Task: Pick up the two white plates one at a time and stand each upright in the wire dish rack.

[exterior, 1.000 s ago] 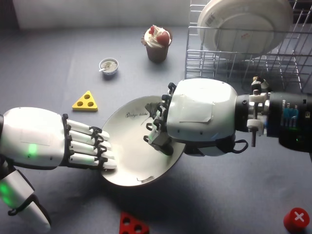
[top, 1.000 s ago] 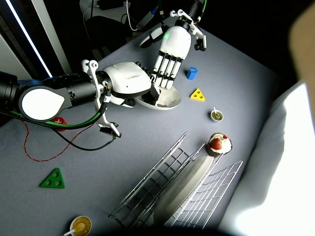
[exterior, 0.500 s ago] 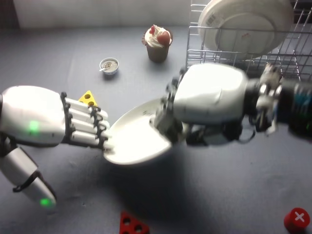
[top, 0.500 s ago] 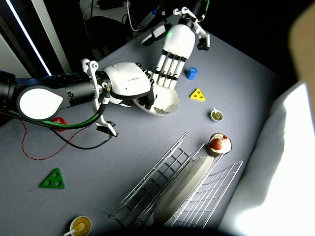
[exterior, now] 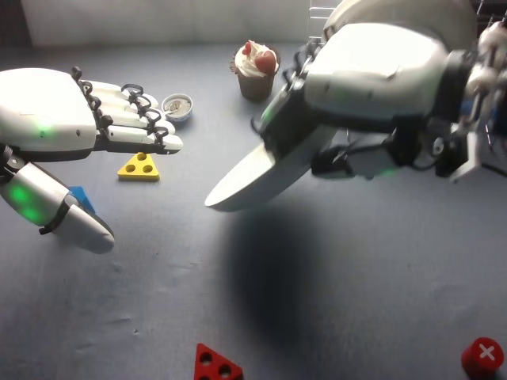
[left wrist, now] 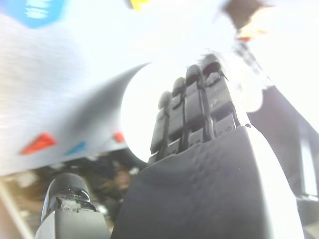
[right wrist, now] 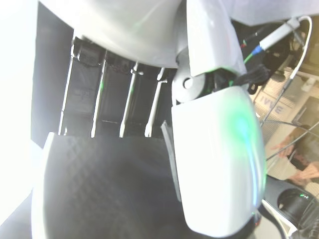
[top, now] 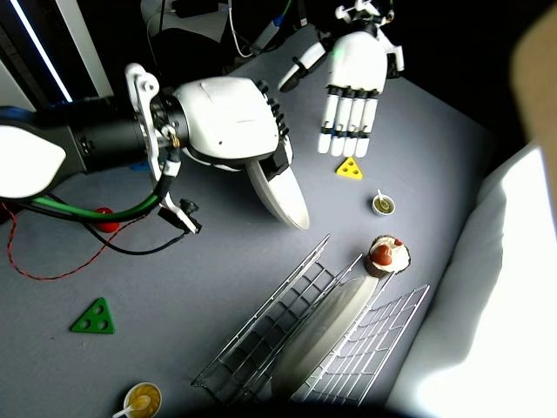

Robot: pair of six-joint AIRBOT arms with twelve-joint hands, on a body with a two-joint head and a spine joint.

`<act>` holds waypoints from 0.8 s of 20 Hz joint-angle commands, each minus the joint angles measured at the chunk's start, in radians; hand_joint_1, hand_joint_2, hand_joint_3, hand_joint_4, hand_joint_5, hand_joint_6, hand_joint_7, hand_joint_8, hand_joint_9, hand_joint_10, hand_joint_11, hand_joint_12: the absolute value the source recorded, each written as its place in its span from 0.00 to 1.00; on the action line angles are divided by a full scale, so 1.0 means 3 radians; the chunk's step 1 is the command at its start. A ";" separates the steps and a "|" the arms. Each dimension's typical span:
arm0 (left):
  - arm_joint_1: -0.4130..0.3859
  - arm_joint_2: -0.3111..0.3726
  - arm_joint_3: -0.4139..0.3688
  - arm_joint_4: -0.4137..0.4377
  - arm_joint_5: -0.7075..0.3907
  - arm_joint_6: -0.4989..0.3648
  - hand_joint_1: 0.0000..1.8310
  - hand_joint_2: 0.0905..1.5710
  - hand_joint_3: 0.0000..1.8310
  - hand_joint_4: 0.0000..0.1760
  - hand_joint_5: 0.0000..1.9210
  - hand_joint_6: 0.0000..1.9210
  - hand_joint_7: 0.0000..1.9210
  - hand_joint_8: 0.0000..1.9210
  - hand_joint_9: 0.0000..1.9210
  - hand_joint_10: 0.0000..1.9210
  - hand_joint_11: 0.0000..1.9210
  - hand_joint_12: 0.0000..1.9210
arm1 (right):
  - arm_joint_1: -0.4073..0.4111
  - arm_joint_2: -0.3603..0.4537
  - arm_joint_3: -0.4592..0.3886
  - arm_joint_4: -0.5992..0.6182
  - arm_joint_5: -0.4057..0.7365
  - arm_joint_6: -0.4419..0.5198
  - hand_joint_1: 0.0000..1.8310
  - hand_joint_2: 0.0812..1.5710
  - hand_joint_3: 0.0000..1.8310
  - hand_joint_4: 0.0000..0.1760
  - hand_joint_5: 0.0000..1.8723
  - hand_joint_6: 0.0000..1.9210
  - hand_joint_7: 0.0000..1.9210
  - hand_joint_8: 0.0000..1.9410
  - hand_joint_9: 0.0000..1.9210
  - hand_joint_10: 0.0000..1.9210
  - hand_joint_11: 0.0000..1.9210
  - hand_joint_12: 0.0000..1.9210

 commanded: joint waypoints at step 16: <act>-0.0045 0.0055 0.0024 -0.0164 -0.0064 -0.0003 0.00 0.53 0.00 0.00 0.06 0.01 0.07 0.01 0.07 0.01 0.07 0.01 | 0.0683 0.0348 -0.0004 -0.0321 -0.0047 0.1597 0.82 0.65 0.00 0.00 0.51 0.50 0.57 0.25 0.61 0.34 0.55 0.68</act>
